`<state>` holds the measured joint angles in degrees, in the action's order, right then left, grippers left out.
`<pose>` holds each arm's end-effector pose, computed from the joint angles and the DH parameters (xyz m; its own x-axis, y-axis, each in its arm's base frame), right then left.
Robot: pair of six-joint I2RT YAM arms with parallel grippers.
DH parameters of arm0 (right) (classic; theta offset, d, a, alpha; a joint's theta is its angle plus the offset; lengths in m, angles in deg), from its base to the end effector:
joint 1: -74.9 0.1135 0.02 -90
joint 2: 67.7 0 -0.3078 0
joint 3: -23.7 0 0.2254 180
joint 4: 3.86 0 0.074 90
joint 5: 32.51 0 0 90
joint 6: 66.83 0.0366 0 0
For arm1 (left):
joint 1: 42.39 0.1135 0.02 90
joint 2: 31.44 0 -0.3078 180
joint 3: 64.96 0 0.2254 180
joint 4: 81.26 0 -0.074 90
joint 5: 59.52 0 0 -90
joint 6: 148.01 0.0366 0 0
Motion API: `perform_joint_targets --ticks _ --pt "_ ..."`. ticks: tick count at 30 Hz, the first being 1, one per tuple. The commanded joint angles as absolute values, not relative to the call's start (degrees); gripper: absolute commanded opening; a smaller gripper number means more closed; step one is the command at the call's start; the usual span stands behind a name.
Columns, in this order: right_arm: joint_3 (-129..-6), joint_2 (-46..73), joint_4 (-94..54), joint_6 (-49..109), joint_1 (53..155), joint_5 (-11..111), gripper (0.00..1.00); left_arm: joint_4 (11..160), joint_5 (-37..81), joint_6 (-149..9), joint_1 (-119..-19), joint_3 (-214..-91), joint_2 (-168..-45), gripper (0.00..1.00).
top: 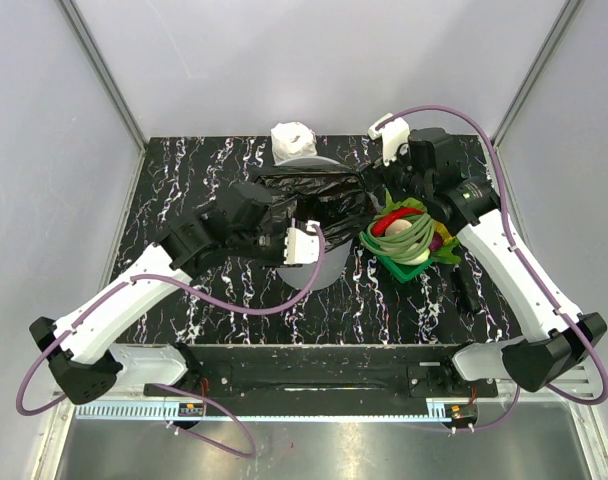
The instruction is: Put the trash bags into the trash bin
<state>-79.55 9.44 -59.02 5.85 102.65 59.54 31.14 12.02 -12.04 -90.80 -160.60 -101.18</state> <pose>0.2223 0.1155 0.4591 -0.2800 -0.4835 -0.8294 -0.5457 0.7909 -0.2768 0.1223 -0.1553 0.4284 0.3160 0.6714 -0.6704 0.9196 -0.0430 0.3904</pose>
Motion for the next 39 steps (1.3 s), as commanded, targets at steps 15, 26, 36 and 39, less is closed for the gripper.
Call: perform_joint_targets --ticks 15,26,36,39 --pt "-80.5 8.9 -58.7 5.3 103.1 60.7 0.96 34.6 18.7 -5.5 -92.5 -157.7 -101.6 0.1" --pt "-83.1 9.7 -59.5 5.3 103.0 60.7 0.97 26.7 17.2 3.4 -92.9 -158.4 -100.9 0.0" --pt "-93.1 14.3 -64.1 8.6 103.1 52.8 0.97 7.1 16.1 25.1 -92.8 -164.0 -102.6 0.02" --pt "-95.4 15.9 -65.7 9.6 103.0 50.1 0.97 3.1 18.8 28.7 -92.8 -166.4 -103.8 0.02"
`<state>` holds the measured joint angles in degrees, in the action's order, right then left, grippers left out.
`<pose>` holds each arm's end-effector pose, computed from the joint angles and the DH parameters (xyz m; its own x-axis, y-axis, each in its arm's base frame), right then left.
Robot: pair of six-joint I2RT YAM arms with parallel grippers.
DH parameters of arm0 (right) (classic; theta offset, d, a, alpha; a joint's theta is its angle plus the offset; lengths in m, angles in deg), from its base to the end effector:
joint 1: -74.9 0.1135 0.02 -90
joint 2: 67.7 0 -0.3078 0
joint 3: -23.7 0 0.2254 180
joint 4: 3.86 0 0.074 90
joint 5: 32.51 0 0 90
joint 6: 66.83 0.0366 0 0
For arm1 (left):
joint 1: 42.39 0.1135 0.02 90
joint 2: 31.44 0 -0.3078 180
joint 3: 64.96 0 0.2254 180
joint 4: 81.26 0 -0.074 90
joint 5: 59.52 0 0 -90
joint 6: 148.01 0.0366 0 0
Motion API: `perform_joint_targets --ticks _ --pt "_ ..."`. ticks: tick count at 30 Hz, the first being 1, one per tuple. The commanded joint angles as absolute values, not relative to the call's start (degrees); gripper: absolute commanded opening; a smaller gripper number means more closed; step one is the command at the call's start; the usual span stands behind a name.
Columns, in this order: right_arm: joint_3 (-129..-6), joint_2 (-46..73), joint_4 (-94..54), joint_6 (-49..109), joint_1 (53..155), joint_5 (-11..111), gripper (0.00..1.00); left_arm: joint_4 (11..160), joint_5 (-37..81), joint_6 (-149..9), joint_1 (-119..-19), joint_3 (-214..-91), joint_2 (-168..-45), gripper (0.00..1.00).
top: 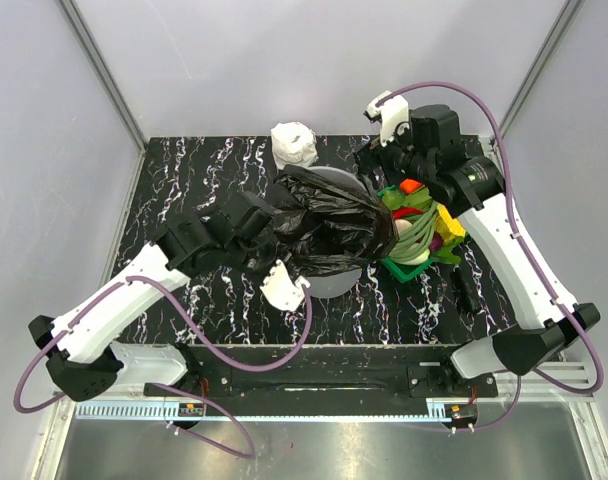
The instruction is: Put the trash bags into the trash bin
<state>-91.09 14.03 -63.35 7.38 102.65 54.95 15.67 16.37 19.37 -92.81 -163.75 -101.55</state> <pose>0.2326 0.1242 0.4918 -0.2429 -0.4350 -0.8671 -0.5886 0.7766 -0.2247 0.1058 -0.1419 0.4221 0.7045 0.6331 -0.3206 0.6886 -0.5004 0.5249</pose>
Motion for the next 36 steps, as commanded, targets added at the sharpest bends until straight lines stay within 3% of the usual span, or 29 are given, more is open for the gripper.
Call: perform_joint_targets --ticks 1,12,20,29,36 --pt "-96.1 16.3 -66.0 10.0 103.0 49.2 0.97 2.3 19.7 30.0 -92.8 -167.4 -104.0 0.02" --pt "-99.4 18.3 -71.6 12.8 102.9 40.0 0.93 -4.4 26.5 39.7 -92.9 -176.1 -107.6 0.0" --pt "-95.3 18.2 -72.2 12.2 102.9 40.5 0.9 -4.2 27.8 41.1 -92.9 -176.9 -108.4 0.0" --pt "-94.4 20.7 -72.2 11.8 102.2 39.0 0.83 -2.0 28.7 40.5 -93.0 -172.5 -106.2 0.0" --pt "-94.4 22.6 -72.2 11.9 101.9 37.5 0.7 -1.2 29.0 39.5 -92.9 -170.6 -104.8 0.0"
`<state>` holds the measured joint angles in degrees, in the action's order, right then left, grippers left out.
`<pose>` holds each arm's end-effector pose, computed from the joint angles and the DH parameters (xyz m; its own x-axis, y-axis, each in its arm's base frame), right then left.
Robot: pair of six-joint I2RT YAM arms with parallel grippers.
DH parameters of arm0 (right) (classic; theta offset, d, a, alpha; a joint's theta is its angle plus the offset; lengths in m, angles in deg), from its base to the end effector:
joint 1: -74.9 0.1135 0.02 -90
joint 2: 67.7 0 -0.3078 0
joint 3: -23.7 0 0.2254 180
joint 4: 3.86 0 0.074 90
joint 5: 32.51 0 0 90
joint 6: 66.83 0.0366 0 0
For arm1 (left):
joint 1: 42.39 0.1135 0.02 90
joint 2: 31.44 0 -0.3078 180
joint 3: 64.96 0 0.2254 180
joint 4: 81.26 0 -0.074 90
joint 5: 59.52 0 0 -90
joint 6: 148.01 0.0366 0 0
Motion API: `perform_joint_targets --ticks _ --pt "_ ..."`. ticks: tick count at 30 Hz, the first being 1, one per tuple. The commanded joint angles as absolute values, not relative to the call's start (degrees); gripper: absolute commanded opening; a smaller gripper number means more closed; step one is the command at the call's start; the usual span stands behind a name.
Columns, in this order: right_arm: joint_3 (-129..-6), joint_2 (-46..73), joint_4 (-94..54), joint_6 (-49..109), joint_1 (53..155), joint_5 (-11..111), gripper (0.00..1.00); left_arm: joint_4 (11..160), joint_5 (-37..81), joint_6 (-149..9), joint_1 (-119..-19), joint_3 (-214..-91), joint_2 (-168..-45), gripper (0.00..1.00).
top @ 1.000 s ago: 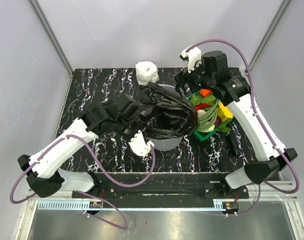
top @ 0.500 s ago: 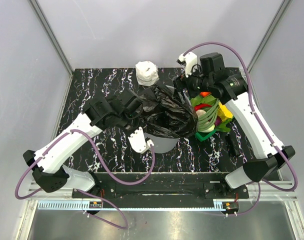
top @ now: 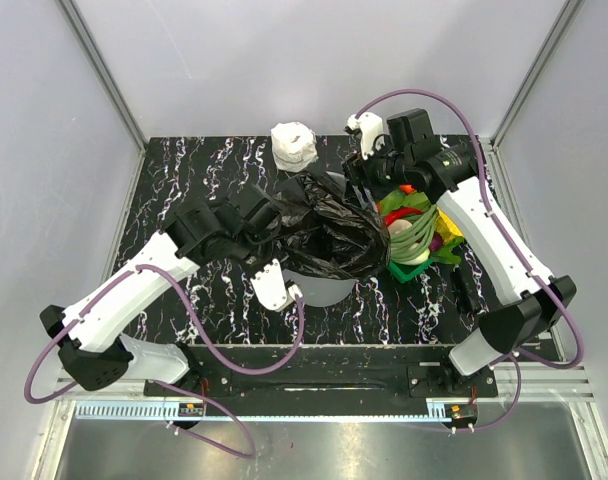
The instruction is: Put the trash bags into the trash bin
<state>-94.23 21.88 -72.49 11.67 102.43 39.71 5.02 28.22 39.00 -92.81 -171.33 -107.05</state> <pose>0.2601 0.1482 0.4579 -0.4329 -0.4397 -0.7869 -0.7480 0.6624 0.0414 0.1183 -0.1454 0.4284 0.8450 0.5344 0.0206 0.4679 -0.7574 0.4555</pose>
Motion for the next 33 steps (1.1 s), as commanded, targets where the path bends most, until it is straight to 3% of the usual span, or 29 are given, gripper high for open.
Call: perform_joint_targets --ticks 1,9,20,33 --pt "-94.4 22.8 -72.2 11.8 101.8 37.5 0.68 -1.1 29.0 39.3 -92.9 -170.2 -104.7 0.0" --pt "-95.3 24.0 -72.4 11.9 101.2 36.7 0.49 -0.2 29.8 38.4 -93.0 -168.8 -104.0 0.0" --pt "-95.0 23.9 -72.8 11.5 100.7 35.4 0.13 1.1 30.2 38.2 -92.9 -169.0 -104.5 0.0" --pt "-97.0 24.1 -72.8 10.6 96.9 36.5 0.07 2.1 30.2 37.7 -92.9 -168.7 -104.5 0.0"
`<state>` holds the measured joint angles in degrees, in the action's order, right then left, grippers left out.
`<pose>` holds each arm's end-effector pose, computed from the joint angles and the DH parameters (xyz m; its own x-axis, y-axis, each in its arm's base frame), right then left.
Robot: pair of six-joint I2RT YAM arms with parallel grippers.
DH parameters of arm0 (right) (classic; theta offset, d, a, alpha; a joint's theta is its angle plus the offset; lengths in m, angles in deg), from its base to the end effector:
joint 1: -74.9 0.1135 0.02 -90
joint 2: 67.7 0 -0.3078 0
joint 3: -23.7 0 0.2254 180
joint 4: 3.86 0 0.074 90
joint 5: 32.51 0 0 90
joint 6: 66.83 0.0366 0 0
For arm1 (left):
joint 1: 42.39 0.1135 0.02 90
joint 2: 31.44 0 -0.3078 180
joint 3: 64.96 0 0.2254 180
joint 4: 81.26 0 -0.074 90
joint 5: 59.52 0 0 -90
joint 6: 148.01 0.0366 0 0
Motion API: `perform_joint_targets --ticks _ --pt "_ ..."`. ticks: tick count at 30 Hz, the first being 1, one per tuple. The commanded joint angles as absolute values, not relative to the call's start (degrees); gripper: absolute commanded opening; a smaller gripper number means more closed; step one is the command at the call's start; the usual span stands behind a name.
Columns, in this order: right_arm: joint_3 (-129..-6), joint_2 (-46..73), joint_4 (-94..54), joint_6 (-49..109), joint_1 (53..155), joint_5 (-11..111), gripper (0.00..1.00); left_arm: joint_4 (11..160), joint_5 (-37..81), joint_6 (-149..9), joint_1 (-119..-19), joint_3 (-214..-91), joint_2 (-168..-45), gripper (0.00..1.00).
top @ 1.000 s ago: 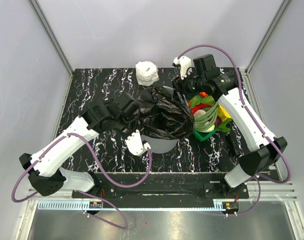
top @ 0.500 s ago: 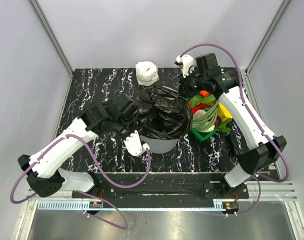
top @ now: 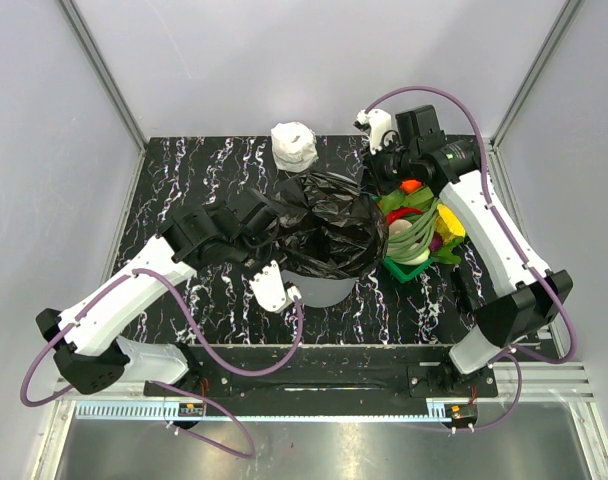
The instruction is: Put the trash bags into the trash bin
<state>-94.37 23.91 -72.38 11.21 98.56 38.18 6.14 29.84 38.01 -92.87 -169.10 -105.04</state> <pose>0.2800 0.1359 0.4489 -0.4752 -0.4217 -0.7722 -0.7177 0.6936 0.0629 0.1136 -0.1384 0.4256 0.8294 0.5573 0.0393 0.4778 -0.7440 0.4670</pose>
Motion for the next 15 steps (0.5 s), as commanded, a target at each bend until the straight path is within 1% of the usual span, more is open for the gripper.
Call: perform_joint_targets --ticks 1,9,14,15 --pt "-97.1 24.1 -72.8 10.8 96.4 35.9 0.07 2.2 30.2 37.4 -92.9 -168.6 -104.6 0.0" --pt "-97.9 24.8 -72.8 12.9 93.3 27.8 0.06 3.0 30.2 37.3 -92.9 -168.9 -104.3 0.0" --pt "-98.9 25.0 -72.8 13.8 92.0 25.8 0.09 3.4 30.2 37.3 -93.0 -169.0 -104.4 0.0" --pt "-98.9 25.1 -72.8 13.8 92.0 25.8 0.11 3.5 30.2 37.3 -92.9 -169.0 -104.5 0.0"
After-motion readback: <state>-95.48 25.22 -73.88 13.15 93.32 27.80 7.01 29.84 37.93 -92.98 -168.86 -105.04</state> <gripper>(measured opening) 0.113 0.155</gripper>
